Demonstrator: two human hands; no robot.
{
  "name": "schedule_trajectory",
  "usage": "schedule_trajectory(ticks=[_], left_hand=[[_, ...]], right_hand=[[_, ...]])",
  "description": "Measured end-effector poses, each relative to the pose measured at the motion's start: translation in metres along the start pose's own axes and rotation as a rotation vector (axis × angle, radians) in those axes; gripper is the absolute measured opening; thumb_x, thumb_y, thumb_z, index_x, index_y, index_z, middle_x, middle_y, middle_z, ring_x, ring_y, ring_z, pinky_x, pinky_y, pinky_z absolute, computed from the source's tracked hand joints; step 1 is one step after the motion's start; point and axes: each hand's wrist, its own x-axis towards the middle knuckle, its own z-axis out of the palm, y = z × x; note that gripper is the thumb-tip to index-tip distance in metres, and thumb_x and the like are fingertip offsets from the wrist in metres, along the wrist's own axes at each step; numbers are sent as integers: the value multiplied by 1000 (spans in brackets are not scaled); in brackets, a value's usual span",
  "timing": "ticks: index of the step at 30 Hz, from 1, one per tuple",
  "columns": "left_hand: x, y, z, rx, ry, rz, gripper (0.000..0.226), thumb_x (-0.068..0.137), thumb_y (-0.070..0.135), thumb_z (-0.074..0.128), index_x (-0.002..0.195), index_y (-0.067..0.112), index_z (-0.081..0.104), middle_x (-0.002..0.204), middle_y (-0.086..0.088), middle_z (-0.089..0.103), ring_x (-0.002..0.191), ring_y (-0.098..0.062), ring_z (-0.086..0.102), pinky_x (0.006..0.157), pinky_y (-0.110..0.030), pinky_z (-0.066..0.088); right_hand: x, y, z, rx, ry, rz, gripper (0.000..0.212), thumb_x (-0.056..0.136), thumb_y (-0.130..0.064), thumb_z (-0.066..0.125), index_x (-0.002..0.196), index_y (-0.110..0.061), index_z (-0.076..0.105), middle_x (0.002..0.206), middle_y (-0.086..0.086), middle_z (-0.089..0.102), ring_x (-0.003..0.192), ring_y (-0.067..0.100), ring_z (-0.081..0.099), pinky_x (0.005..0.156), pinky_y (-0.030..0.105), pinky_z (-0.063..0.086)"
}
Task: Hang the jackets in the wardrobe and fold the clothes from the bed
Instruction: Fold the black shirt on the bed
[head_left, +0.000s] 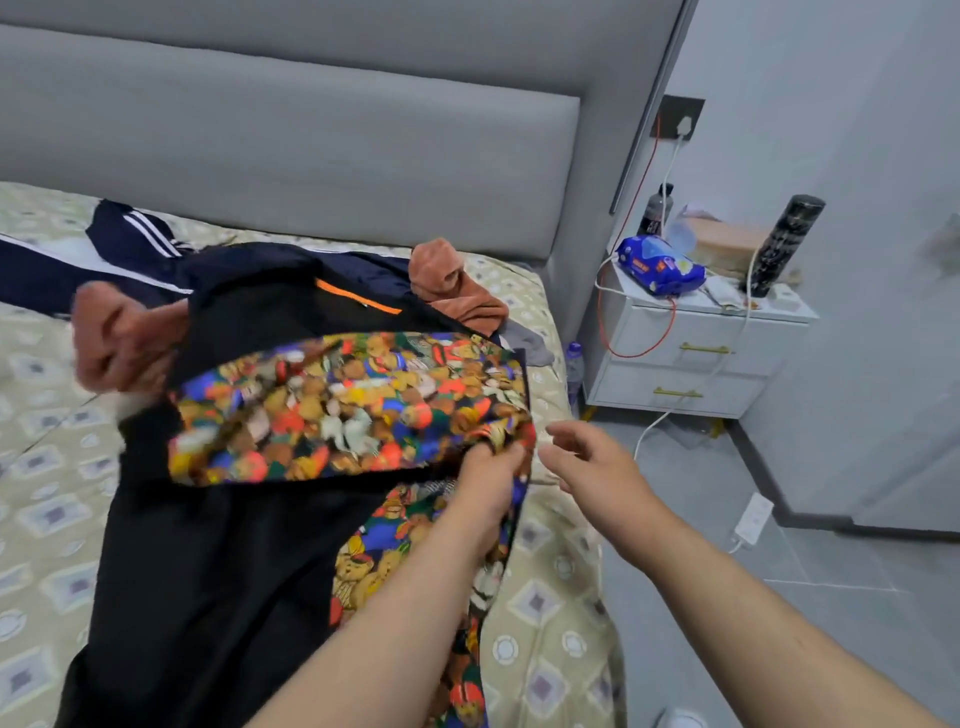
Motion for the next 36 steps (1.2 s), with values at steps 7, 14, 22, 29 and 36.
schedule_trajectory(ticks=[7,14,22,29,36], left_hand=[[-44,-61,43,136,-453,-160,36,74,9,66,110,12,72,95,-1,76,89,-17,72,87,-40,56],[-86,-29,10,689,-721,-108,16,88,23,62,101,31,68,99,4,70,93,-6,62,85,-22,48],[3,62,-151,885,312,214,10,91,14,66,97,19,72,100,2,71,103,-24,64,90,-33,46],[111,121,-161,1417,237,421,68,85,18,72,146,5,43,155,-18,36,141,-33,39,117,-37,28],[144,138,-155,1487,153,202,59,81,42,75,133,21,57,133,-5,63,120,-27,59,100,-36,46]], right_hand=[[27,53,-31,258,145,426,28,92,-31,68,105,-7,61,92,11,72,74,20,67,63,30,52],[26,89,-45,348,99,639,10,98,-9,58,101,-2,64,87,21,75,75,34,71,69,43,58],[48,86,-68,441,190,555,34,100,-38,55,105,-7,66,93,18,75,89,37,71,81,49,57],[49,99,-69,791,-3,621,45,96,-40,55,118,-3,67,111,22,72,93,39,72,81,50,59],[59,92,-72,711,-166,667,40,84,-18,63,118,3,63,112,28,69,89,41,71,82,53,58]])
